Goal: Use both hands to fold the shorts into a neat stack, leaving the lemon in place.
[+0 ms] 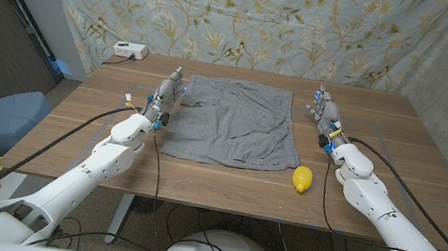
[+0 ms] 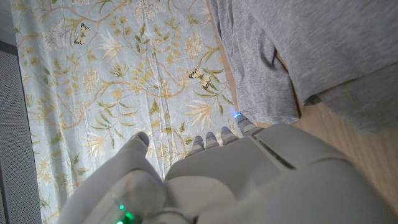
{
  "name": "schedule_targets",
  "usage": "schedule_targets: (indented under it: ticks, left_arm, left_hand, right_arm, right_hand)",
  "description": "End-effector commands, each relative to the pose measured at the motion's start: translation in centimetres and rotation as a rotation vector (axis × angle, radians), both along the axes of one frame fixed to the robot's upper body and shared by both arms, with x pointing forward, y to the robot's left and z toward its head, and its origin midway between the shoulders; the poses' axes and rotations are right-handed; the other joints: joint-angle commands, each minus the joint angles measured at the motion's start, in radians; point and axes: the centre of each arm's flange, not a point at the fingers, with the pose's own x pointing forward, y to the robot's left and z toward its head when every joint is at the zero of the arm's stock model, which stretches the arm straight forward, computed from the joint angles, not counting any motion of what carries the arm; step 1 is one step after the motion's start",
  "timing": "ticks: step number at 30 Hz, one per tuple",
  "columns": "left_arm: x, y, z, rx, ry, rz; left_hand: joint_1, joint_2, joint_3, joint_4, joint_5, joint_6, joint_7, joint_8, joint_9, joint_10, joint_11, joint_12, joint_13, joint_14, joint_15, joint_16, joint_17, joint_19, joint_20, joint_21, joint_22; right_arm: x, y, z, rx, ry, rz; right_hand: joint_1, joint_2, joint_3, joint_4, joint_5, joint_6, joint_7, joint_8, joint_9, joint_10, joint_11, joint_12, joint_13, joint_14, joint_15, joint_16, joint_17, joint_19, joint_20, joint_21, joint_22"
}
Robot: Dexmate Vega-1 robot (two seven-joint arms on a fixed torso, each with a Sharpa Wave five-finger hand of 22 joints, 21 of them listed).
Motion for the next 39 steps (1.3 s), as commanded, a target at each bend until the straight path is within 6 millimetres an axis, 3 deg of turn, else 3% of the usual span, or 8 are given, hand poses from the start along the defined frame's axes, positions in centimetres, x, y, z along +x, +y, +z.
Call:
schedule_targets:
  ticks: [1, 4, 6, 9, 12, 14, 28, 39]
  left_arm:
    - [-0.9, 0.3, 0.6, 0.07, -0.103, 0.125]
    - [-1.3, 0.4, 0.9, 0.104, -0.144, 0.188]
    - [-2.0, 0.7, 1.2, 0.185, -0.175, 0.254]
    - [-2.5, 0.8, 1.5, 0.287, -0.198, 0.328]
    - [-3.0, 0.6, 1.6, 0.357, -0.221, 0.379]
    - [-3.4, 0.4, 1.7, 0.399, -0.244, 0.411]
    - [-5.2, -0.5, 2.5, 0.599, -0.324, 0.495]
    - [-6.7, -0.4, 2.0, 0.664, -0.336, 0.52]
  left_hand:
    - [0.022, -0.009, 0.005, -0.016, 0.001, -0.203, 0.01, 0.016, 0.006, -0.219, 0.0, 0.019, 0.003, -0.185, 0.011, 0.014, -0.001, -0.097, 0.036, 0.007, 0.001]
    - [0.049, -0.016, 0.008, -0.048, -0.007, -0.138, -0.005, 0.025, 0.006, -0.16, 0.004, 0.03, 0.003, -0.114, 0.077, 0.022, 0.0, -0.047, 0.125, 0.007, 0.002]
    - [0.065, -0.016, 0.013, -0.067, -0.013, -0.081, -0.008, 0.033, 0.007, -0.11, 0.041, 0.041, 0.005, -0.063, 0.099, 0.028, 0.002, -0.017, 0.163, 0.008, 0.004]
    - [0.082, -0.018, 0.016, -0.088, -0.021, 0.017, -0.031, 0.046, 0.009, -0.036, 0.04, 0.054, 0.006, -0.022, 0.117, 0.025, 0.004, -0.001, 0.17, 0.0, 0.006]
    - [0.087, -0.019, 0.017, -0.098, -0.024, 0.062, -0.027, 0.046, 0.009, 0.021, 0.054, 0.065, 0.007, 0.012, 0.128, 0.028, 0.005, 0.01, 0.183, -0.004, 0.008]
    - [0.091, -0.02, 0.017, -0.104, -0.026, 0.079, -0.029, 0.045, 0.009, 0.048, 0.039, 0.071, 0.008, 0.022, 0.129, 0.027, 0.005, 0.004, 0.188, -0.01, 0.008]
    - [0.133, -0.027, 0.03, -0.148, -0.034, 0.126, -0.044, 0.042, 0.011, 0.081, 0.034, 0.065, 0.01, 0.062, 0.135, 0.026, 0.006, 0.018, 0.193, -0.019, 0.01]
    - [0.165, -0.026, 0.042, -0.177, -0.036, 0.142, -0.044, 0.04, 0.012, 0.096, 0.035, 0.062, 0.011, 0.085, 0.133, 0.028, 0.006, 0.032, 0.199, -0.02, 0.011]
  right_arm:
    - [0.1, -0.3, 0.4, -0.06, -0.003, -0.025]
    - [-0.1, -0.3, 0.6, -0.097, -0.006, -0.052]
    - [-0.6, -0.1, 1.1, -0.173, -0.009, -0.088]
    - [-0.9, 0.0, 1.3, -0.221, -0.007, -0.096]
    - [-1.3, 0.2, 1.5, -0.27, -0.009, -0.113]
    - [-1.7, 0.3, 1.7, -0.306, -0.011, -0.127]
    - [-3.7, 1.6, 2.4, -0.491, -0.036, -0.133]
    - [-5.9, 3.1, 3.0, -0.675, -0.051, -0.196]
  right_hand:
    - [0.013, -0.001, 0.01, -0.003, 0.005, -0.006, -0.003, 0.008, 0.004, -0.007, 0.008, 0.007, 0.003, -0.008, -0.001, 0.008, 0.004, 0.01, 0.002, 0.007, 0.001]
    - [0.029, 0.007, 0.017, -0.014, 0.003, 0.007, -0.015, 0.013, 0.004, 0.001, 0.01, 0.01, 0.003, 0.001, 0.005, 0.011, 0.004, 0.007, 0.022, 0.006, 0.001]
    - [0.06, 0.023, 0.033, -0.033, -0.003, 0.021, -0.025, 0.017, 0.004, 0.02, 0.017, 0.016, 0.002, 0.022, 0.023, 0.017, 0.003, 0.006, 0.055, 0.007, 0.001]
    - [0.102, 0.032, 0.05, -0.065, -0.021, 0.06, -0.046, 0.026, 0.004, 0.077, 0.032, 0.032, 0.004, 0.078, 0.056, 0.031, 0.004, 0.024, 0.091, 0.014, 0.003]
    - [0.105, 0.035, 0.049, -0.069, -0.031, 0.086, -0.045, 0.03, 0.005, 0.106, 0.045, 0.038, 0.005, 0.122, 0.066, 0.044, 0.007, 0.044, 0.11, 0.022, 0.005]
    - [0.107, 0.038, 0.05, -0.07, -0.035, 0.096, -0.046, 0.031, 0.005, 0.118, 0.044, 0.04, 0.005, 0.146, 0.076, 0.051, 0.009, 0.053, 0.115, 0.025, 0.006]
    - [0.134, 0.05, 0.064, -0.088, -0.042, 0.128, -0.054, 0.036, 0.006, 0.145, 0.042, 0.043, 0.006, 0.169, 0.071, 0.051, 0.009, 0.057, 0.119, 0.025, 0.006]
    - [0.198, 0.064, 0.097, -0.128, -0.056, 0.124, -0.061, 0.03, 0.006, 0.146, 0.028, 0.035, 0.006, 0.178, 0.064, 0.046, 0.01, 0.065, 0.116, 0.025, 0.006]
